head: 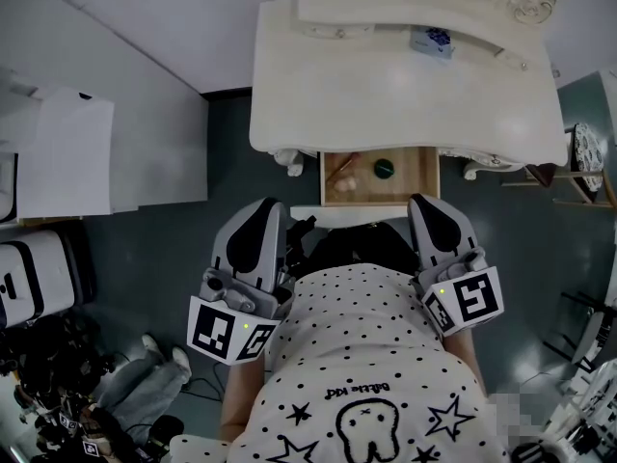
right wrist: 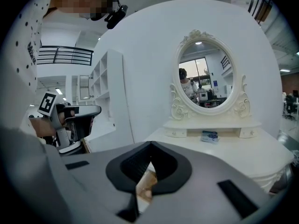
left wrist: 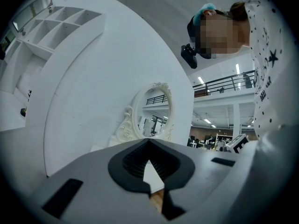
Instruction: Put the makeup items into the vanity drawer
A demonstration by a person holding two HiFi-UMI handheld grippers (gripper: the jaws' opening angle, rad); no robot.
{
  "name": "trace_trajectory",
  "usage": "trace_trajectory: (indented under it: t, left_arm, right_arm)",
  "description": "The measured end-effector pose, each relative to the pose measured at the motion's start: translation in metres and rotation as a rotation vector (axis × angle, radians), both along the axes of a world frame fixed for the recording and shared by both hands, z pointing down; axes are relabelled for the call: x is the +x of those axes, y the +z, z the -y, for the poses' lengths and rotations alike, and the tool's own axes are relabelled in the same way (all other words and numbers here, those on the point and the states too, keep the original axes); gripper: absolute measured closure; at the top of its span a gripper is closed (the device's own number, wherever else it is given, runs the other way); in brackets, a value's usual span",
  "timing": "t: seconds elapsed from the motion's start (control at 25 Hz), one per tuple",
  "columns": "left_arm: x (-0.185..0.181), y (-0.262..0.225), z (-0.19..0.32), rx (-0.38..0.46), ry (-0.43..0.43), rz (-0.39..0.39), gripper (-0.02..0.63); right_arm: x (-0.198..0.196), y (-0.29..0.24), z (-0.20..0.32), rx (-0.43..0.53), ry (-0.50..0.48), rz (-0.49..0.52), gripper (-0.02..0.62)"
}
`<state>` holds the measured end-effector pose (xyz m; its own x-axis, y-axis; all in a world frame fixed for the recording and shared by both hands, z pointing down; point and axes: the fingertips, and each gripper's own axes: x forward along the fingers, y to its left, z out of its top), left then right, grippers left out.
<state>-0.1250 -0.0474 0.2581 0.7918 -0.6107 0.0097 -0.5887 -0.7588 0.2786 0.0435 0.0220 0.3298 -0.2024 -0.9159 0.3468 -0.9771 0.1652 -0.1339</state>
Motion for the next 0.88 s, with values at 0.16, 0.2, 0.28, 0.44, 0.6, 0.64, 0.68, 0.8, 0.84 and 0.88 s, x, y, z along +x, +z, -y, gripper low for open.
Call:
trace_trajectory:
  t: [0.16,0.2,0.28,0.44,0.6,0.64,0.68,0.8,0.84,0.88]
  left_arm:
    - [0.0019,-0.0012,-0.0027,0.001,0.003,-0.001,0.609]
    - [0.0024,-0.0014,-0.0033,0.001,0.005,-0.001,0.609]
    - [0.0031,-0.0017,-0.0043,0.002,0.007,-0.002,0.609]
    - [0.0045,-0.0017,-0.0060,0.003,0.012,-0.003,0.609]
    - [0.0048,-0.0021,-0.0066,0.004,0.015,-0.002,0.609]
    - [0.0049,-0.0020,-0.0067,0.004,0.016,-0.002,0.609]
    - [0.0050,-0.0019,-0.0069,0.005,0.018,-0.003,0.609]
    - [0.0038,-0.0019,-0.0077,0.006,0.021,-0.005,0.609]
    - [0.0032,-0.0019,-0.0079,0.007,0.021,-0.006,0.609]
    - [0.0026,-0.0019,-0.0083,0.007,0.022,-0.007,0.609]
  right_arm:
    - [0.0014,-0.0002,-0.0018,-0.001,0.003,-0.002,0.588]
    - [0.0017,0.0001,-0.0024,-0.002,0.003,-0.003,0.588]
    - [0.0018,0.0012,-0.0035,-0.007,0.003,-0.008,0.588]
    - [0.0022,0.0024,-0.0047,-0.011,0.005,-0.014,0.588]
    - [0.0019,0.0027,-0.0057,-0.012,0.007,-0.016,0.588]
    - [0.0020,0.0030,-0.0060,-0.013,0.008,-0.016,0.588]
    - [0.0019,0.0032,-0.0064,-0.013,0.009,-0.016,0.588]
    - [0.0010,0.0034,-0.0071,-0.012,0.013,-0.016,0.588]
    - [0.0006,0.0034,-0.0076,-0.013,0.014,-0.016,0.588]
    - [0.0001,0.0035,-0.0081,-0.013,0.015,-0.017,0.588]
